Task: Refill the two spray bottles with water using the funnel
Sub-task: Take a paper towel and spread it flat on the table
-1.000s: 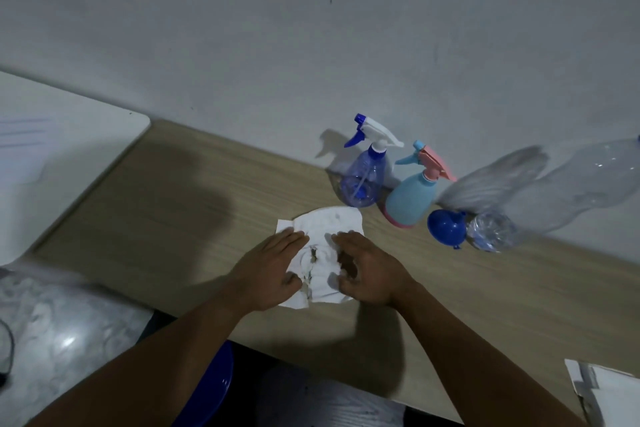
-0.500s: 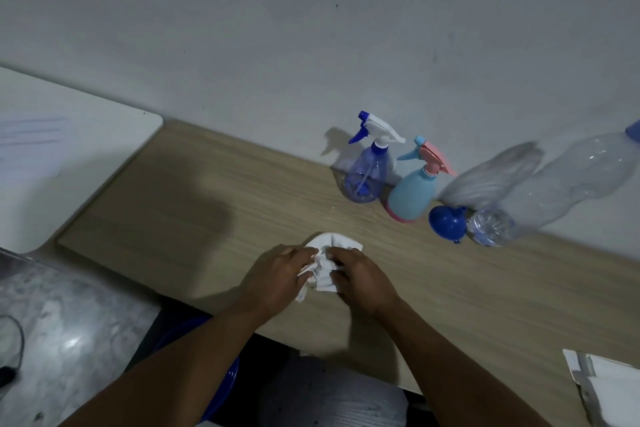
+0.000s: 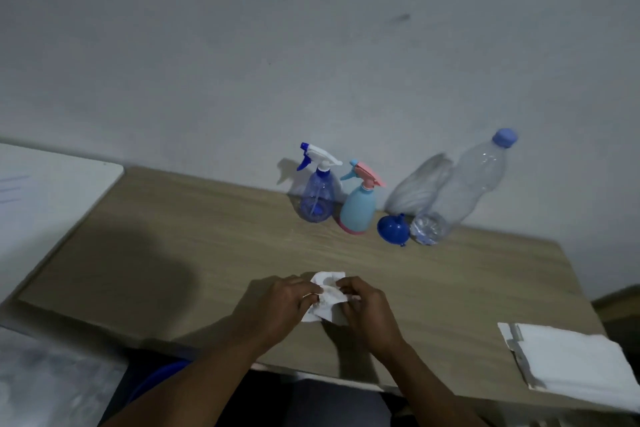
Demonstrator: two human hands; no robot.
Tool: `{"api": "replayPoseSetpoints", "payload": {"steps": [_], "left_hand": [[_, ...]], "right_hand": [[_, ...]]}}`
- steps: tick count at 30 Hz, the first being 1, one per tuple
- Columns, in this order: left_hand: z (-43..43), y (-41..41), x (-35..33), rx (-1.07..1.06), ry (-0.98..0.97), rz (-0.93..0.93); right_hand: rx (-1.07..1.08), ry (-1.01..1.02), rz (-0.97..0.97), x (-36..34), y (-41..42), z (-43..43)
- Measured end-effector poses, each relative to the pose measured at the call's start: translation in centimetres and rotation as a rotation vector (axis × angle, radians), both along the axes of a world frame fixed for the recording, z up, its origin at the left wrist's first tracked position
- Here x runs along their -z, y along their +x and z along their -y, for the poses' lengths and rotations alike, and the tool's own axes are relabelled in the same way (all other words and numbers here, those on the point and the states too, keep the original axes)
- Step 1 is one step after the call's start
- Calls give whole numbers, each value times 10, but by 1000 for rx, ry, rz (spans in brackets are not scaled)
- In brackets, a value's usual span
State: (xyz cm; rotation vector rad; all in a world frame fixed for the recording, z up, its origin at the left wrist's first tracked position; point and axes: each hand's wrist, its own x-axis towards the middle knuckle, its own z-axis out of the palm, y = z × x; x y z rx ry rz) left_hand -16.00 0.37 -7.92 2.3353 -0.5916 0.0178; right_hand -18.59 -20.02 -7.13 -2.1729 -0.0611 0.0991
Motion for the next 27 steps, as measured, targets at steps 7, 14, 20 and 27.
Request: {"api": "replayPoseSetpoints", "payload": {"steps": [7, 14, 20, 27], "left_hand": [[108, -18, -24, 130, -172, -135], [241, -75, -11, 285, -169, -210], [322, -138, 24, 395, -57, -381], [380, -195, 53, 413, -13, -564]], "right_hand": [[232, 30, 106, -35, -67, 90], [513, 34, 25, -24, -170, 199], [647, -9, -117, 10, -256, 266], [760, 113, -218, 47, -314, 312]]}}
